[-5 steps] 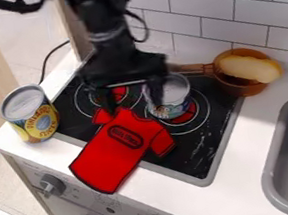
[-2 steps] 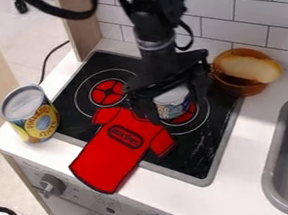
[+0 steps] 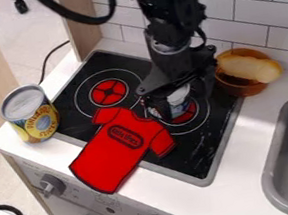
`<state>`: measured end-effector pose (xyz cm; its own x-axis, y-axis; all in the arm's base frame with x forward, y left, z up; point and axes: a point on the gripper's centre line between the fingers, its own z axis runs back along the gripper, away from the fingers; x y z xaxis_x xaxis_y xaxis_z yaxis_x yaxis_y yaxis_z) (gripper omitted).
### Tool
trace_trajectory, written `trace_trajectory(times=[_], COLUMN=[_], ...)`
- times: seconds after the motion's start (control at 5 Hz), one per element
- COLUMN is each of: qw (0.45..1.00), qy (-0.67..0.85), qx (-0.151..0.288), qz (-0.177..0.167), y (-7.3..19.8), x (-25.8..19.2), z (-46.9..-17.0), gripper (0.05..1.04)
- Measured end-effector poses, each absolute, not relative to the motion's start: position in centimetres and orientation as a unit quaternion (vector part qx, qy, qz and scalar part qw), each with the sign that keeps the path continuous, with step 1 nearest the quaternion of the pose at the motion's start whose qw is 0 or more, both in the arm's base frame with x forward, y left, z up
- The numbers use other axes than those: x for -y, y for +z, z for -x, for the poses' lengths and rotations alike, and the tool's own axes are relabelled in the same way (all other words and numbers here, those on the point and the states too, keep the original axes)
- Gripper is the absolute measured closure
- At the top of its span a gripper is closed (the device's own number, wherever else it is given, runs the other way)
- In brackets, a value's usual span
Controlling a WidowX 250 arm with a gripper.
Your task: Put the small can in the right burner to the top side of the left burner
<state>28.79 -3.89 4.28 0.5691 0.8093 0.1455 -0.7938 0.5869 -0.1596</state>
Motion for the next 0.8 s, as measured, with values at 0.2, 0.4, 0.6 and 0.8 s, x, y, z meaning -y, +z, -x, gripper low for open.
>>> trace_trajectory(times=[0.2,0.4,0.6,0.8], qw=[0.867,0.840,0.822,0.811], qy=[0.486,0.536,0.562,0.579], qx=[0.099,0.075,0.077,0.073], qz=[0.042,0.042,0.043,0.043], y=[3.9,3.1,2.9,2.2], x=[4.1,4.0,3.9,3.4], z=[-29.6,-30.2,-30.6,-30.7], gripper=[0.083,0.083,0.083,0.083])
